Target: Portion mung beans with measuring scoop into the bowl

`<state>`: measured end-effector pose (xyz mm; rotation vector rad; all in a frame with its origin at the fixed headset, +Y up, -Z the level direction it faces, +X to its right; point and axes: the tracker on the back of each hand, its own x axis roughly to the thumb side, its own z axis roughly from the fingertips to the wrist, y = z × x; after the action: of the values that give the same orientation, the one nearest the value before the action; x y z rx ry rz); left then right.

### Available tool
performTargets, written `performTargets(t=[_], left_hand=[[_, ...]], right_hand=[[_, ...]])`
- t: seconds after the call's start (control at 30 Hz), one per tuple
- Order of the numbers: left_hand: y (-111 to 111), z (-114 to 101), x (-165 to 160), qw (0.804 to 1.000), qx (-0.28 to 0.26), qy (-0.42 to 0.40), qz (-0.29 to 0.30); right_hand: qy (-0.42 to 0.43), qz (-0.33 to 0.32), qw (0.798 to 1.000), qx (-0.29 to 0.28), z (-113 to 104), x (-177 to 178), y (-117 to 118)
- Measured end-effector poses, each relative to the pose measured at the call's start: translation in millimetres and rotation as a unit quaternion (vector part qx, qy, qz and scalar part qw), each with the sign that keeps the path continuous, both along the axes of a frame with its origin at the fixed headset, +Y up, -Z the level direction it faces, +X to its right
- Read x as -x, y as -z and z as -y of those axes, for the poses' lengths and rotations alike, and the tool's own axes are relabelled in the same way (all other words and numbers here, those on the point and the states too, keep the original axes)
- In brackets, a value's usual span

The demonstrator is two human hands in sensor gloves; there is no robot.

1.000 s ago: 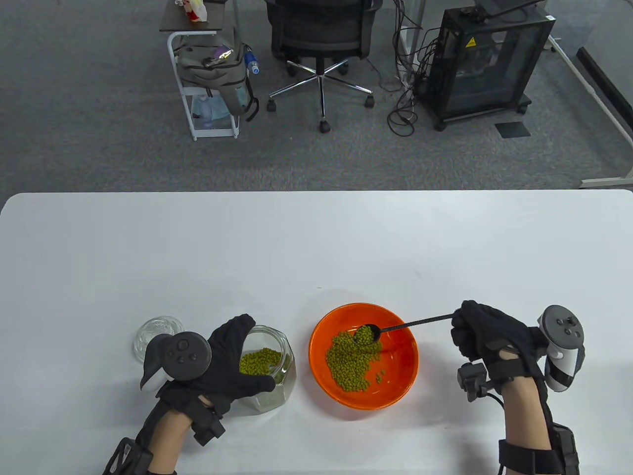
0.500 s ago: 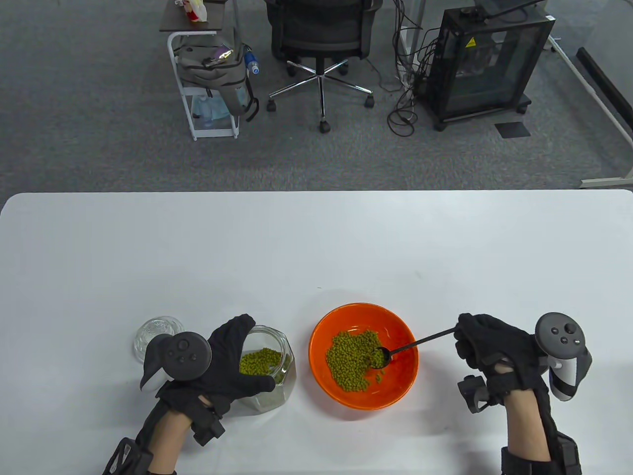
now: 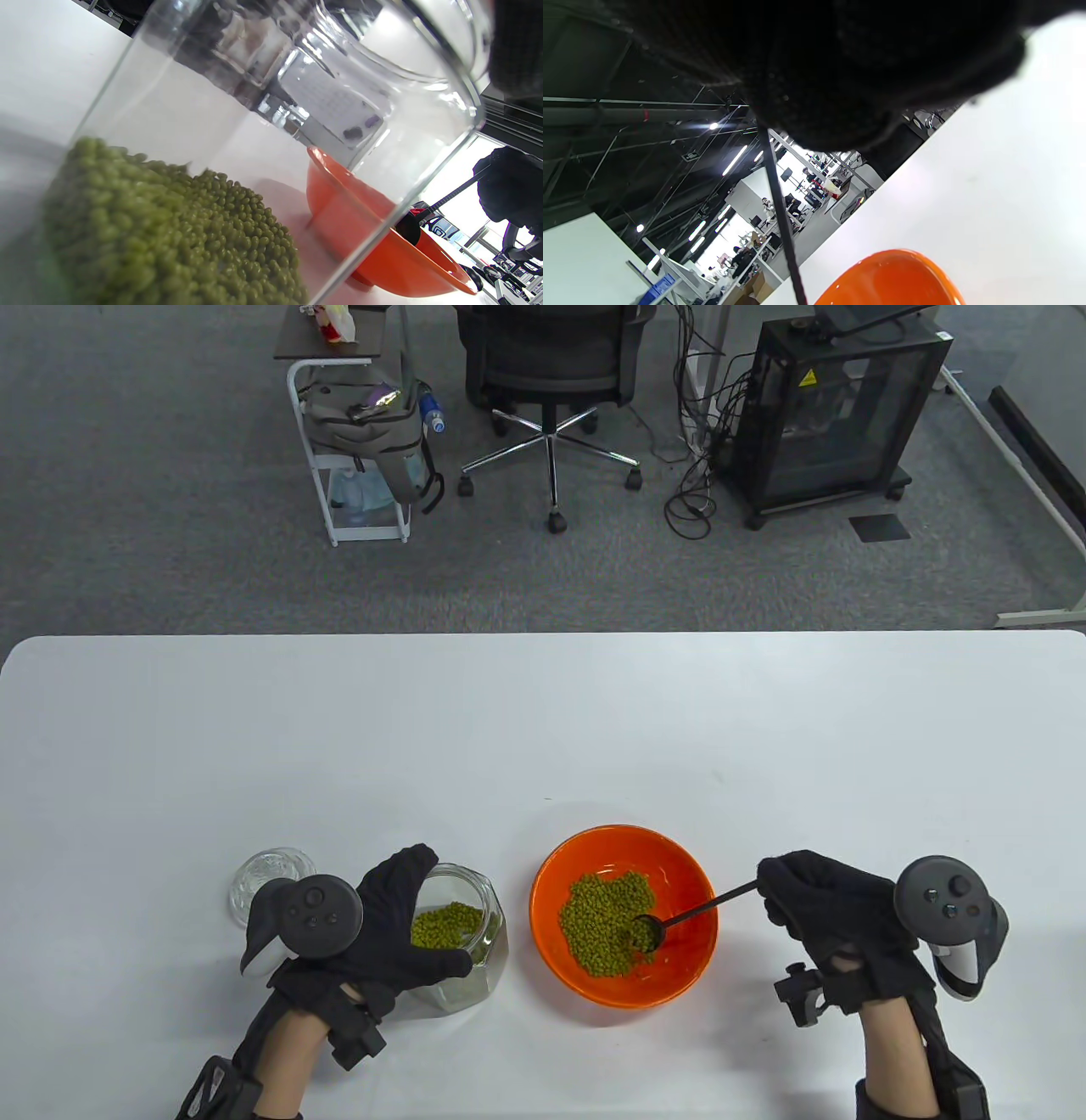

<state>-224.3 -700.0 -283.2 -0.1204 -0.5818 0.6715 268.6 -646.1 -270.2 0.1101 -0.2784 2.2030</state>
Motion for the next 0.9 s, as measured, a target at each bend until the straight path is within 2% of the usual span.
performTargets(t=[0.2,0.33,0.47,0.77,0.9], left_hand=[[-0.2,0.1,-0.3,1.000,0.000,0.000,0.000],[-0.3,0.0,-0.3,1.000,0.000,0.000,0.000],[-0.3,0.1,-0.2,1.000,0.000,0.000,0.000],[-0.3,0.0,-0.2,1.000,0.000,0.001,0.000],[-0.2,-0.1,-0.1,1.000,0.000,0.001,0.000]], right_hand=[[-0.052,0.000,0.998,-0.031,-7.2,10.0,-6.0],[-0.091,-0.041,0.992,-0.080,-14.3,20.1,-11.6],[-0.147,-0.077,0.977,-0.131,-18.9,34.7,-18.1],[-0.216,-0.109,0.948,-0.204,-25.0,58.1,-33.7],[-0.275,-0.105,0.926,-0.237,-27.0,70.2,-41.6]])
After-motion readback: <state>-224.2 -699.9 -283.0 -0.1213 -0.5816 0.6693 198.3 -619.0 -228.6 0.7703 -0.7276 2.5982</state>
